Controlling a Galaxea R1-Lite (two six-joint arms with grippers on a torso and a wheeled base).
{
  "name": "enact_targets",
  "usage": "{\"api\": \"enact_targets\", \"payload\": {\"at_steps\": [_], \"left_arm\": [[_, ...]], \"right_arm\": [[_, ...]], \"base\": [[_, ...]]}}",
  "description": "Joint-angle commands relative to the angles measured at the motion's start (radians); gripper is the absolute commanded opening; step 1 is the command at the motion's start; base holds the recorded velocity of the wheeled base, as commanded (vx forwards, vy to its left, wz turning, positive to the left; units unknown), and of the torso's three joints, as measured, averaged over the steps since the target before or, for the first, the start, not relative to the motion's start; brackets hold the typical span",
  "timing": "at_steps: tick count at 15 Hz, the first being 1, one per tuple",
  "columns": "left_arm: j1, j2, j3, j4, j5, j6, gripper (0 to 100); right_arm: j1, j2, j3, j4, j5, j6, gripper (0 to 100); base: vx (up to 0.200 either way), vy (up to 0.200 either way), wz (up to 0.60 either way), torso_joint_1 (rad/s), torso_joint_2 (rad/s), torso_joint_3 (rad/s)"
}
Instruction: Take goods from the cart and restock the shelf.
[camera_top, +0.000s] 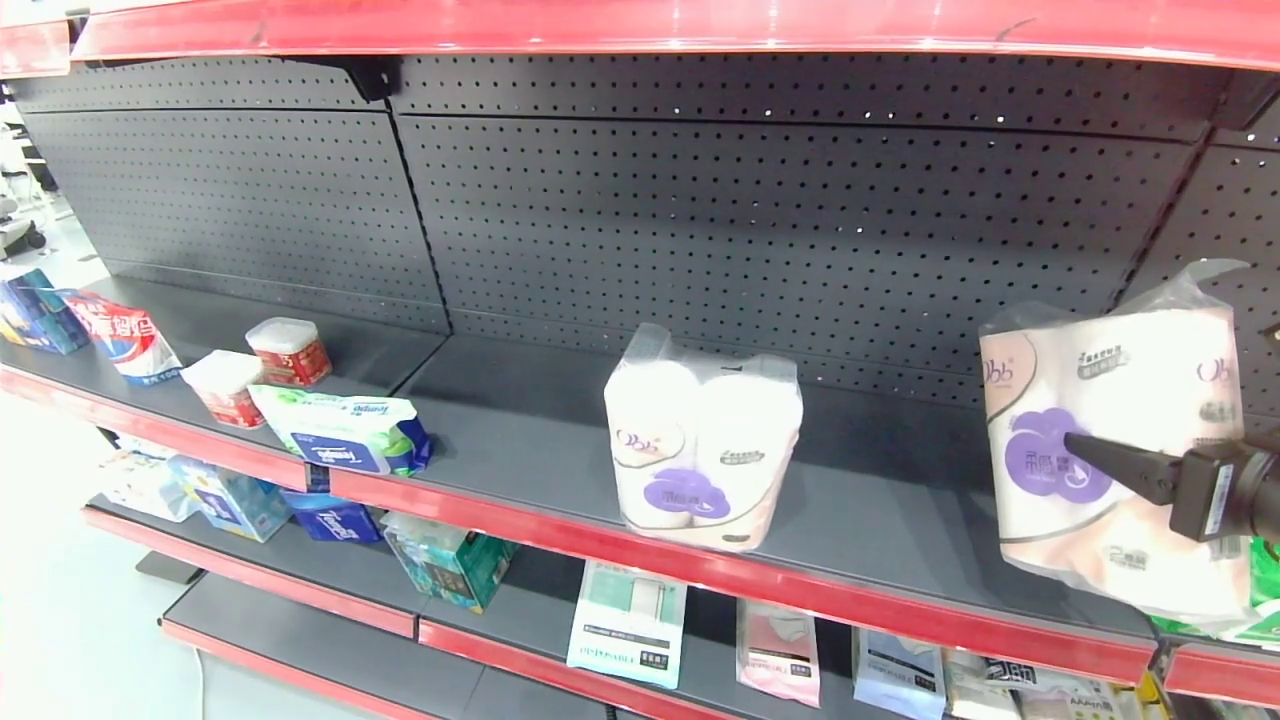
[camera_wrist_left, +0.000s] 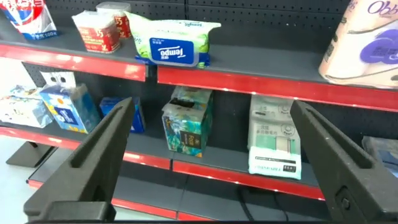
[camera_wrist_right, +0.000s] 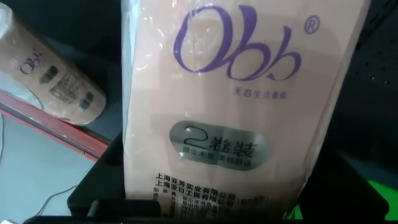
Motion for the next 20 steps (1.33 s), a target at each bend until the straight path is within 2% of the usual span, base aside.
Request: {"api": "enact_targets", "payload": {"at_steps": [1,6,7,10,13,16,17,18,20], "left_arm": [[0.001,-0.004,0.001,0.0,0.001,-0.001,100],[0.001,-0.004,0.001,0.0,0.0,-0.001,100],[-0.001,-0.004,0.001,0.0,0.0,-0.001,100],[0.001,-0.004,0.001,0.0,0.0,-0.001,100],[-0.001,-0.004,0.001,0.0,0.0,-0.001,100],[-0.001,-0.004,0.001,0.0,0.0,-0.001,100],[0.001,-0.004,0.001,0.0,0.0,-0.001,100],[-0.001,-0.004,0.001,0.0,0.0,-0.001,100],[0.001,-0.004,0.001,0.0,0.0,-0.001,100]], "right_arm": [[0.0,0.012,0.009,-0.001,0.0,0.0,0],[-0.003,0.11,0.003,-0.103,0.011,0.006,0],[-0.008,0.153,-0.006,-0.164,0.071,0.006,0],[0.0,0.252,-0.042,-0.238,0.187,0.0,0],[-0.007,0.346,-0.089,-0.334,0.263,-0.002,0],[-0.013,0.57,-0.204,-0.543,0.333,-0.04,0],[-0.037,0.664,-0.235,-0.658,0.421,-0.051,0],[-0.033,0.699,-0.247,-0.682,0.465,-0.046,0],[0.02,0.739,-0.29,-0.682,0.473,-0.032,0]], "base": [[0.0,0.0,0.0,0.0,0.0,0.0],[0.0,0.0,0.0,0.0,0.0,0.0],[0.0,0.0,0.0,0.0,0.0,0.0],[0.0,0.0,0.0,0.0,0.0,0.0],[0.0,0.0,0.0,0.0,0.0,0.0],[0.0,0.0,0.0,0.0,0.0,0.0],[0.0,0.0,0.0,0.0,0.0,0.0],[0.0,0.0,0.0,0.0,0.0,0.0],[0.0,0.0,0.0,0.0,0.0,0.0]]}}
